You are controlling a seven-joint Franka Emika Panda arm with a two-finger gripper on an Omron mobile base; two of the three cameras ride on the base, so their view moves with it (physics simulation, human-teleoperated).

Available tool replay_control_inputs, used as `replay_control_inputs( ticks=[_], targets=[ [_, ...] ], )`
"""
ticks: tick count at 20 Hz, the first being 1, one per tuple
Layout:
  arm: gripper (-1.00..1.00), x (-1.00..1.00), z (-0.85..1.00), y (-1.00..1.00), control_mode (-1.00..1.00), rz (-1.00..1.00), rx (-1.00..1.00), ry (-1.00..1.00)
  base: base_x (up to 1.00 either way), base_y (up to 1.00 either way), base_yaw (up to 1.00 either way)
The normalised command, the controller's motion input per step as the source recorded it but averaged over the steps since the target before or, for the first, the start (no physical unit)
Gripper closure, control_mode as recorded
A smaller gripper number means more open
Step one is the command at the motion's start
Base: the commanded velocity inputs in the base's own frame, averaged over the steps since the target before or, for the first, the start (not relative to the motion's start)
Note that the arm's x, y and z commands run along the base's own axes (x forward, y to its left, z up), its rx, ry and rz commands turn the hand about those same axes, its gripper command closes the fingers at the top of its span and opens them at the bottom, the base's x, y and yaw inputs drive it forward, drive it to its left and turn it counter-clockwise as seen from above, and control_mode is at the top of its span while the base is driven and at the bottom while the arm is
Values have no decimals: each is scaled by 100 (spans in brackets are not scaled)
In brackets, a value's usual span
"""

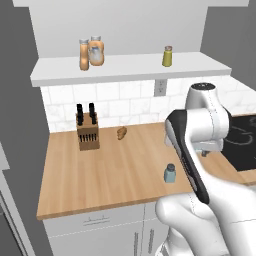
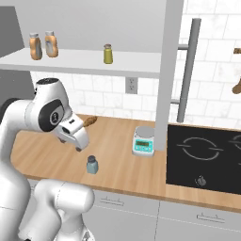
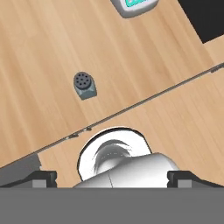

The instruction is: Put the shaker and condiment bottle from the counter next to their counterparts in the cabinet.

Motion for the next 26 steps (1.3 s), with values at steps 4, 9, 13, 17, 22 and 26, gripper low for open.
replay_control_inputs(
  ticks=[4, 9, 13, 17, 22, 26],
  targets=[
    [-100, 0, -35, 0, -100, -3, 0, 9, 0, 0, 0],
    [-100, 0, -30, 0, -100, -2, 0, 10, 0, 0, 0],
    [-100, 0, -10, 0, -100, -1, 0, 4, 0, 0, 0],
    [-100, 8, -14, -7, -100, -5, 0, 0, 0, 0, 0],
    [-100, 29, -7, -1, -100, -7, 0, 0, 0, 0, 0],
    [-100, 0, -2, 0, -100, 0, 0, 0, 0, 0, 0]
  ],
)
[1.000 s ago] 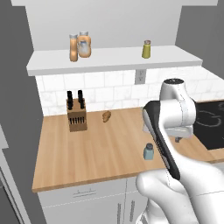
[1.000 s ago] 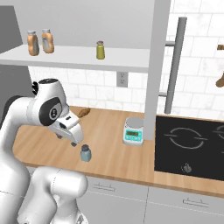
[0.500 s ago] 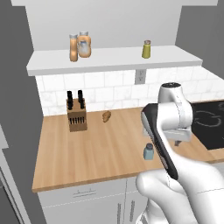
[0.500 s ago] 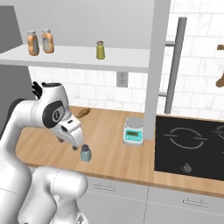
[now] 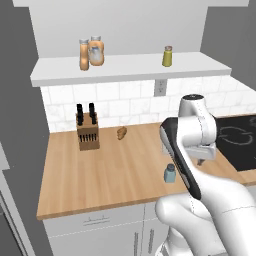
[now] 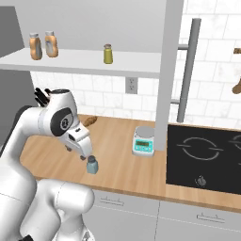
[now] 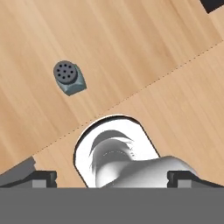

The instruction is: Put the shaker and condiment bottle from the counter next to their counterparts in the cabinet.

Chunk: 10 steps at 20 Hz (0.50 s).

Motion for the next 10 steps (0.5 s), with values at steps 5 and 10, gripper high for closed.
replay_control_inputs(
  ticks=[5, 10],
  targets=[
    [-100, 0, -26, 0, -100, 0, 0, -9, 0, 0, 0],
    [-100, 0, -18, 0, -100, 0, -1, -14, 0, 0, 0]
  ],
)
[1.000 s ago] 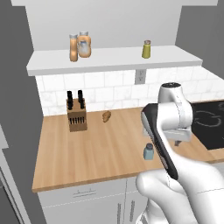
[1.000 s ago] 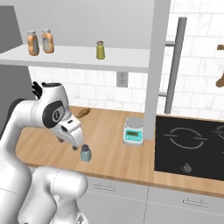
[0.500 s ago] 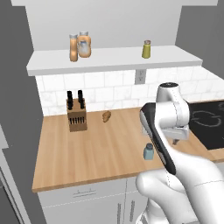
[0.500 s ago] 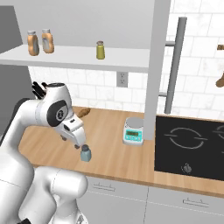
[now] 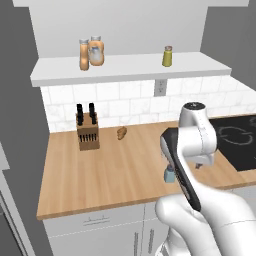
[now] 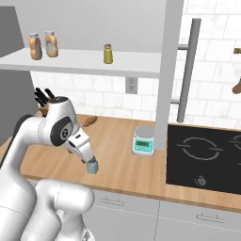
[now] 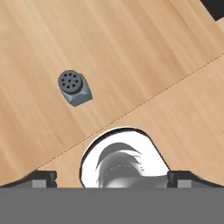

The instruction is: Put the shaker and condiment bottle from the counter next to their counterparts in the cabinet.

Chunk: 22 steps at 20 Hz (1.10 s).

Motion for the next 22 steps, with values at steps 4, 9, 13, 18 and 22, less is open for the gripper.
replay_control_inputs(
  ticks=[4, 9, 13, 18, 22],
  targets=[
    [-100, 11, -3, -13, -100, 8, 0, 0, 0, 0, 0],
    [-100, 25, -2, -12, -100, 16, 0, 4, 0, 0, 0],
    [-100, 9, -5, -4, -100, 16, 0, 1, 0, 0, 0],
    [-100, 7, -10, -22, -100, 37, 3, 0, 0, 0, 0],
    [-100, 0, -3, 0, -100, 10, 0, 0, 0, 0, 0]
  ],
)
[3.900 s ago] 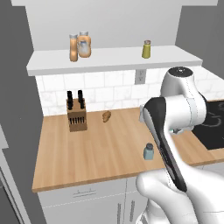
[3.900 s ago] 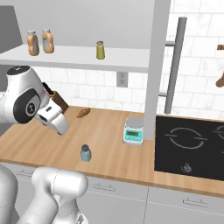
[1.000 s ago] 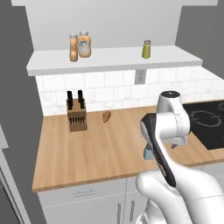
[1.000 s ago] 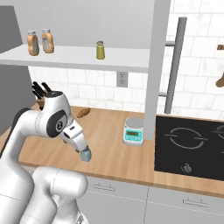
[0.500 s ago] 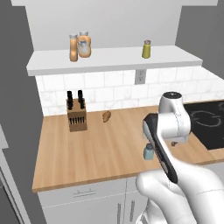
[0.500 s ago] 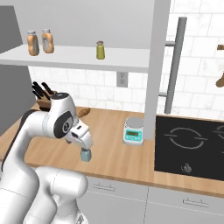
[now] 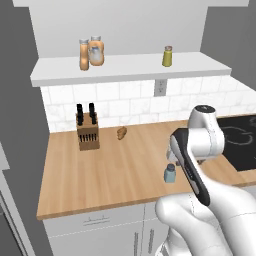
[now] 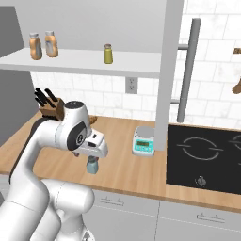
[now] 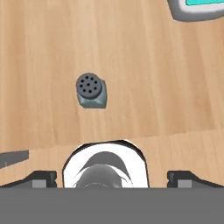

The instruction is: Put the shaker and condiment bottle from the counter next to their counterparts in the cabinet.

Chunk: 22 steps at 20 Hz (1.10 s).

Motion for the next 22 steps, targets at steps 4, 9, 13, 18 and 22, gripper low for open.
replay_control_inputs(
  ticks=[4, 9, 13, 18, 22],
  targets=[
    [-100, 0, -9, -14, -100, 26, 2, 0, 0, 0, 0],
    [-100, 1, -13, -5, -100, 26, 1, 0, 0, 0, 0],
    [-100, 0, -3, 0, -100, 16, 0, -1, 0, 0, 0],
    [-100, 3, -15, -6, -100, 55, 5, -3, 0, 0, 0],
    [-100, 1, -7, 5, -100, 19, 1, 1, 0, 0, 0]
  ],
)
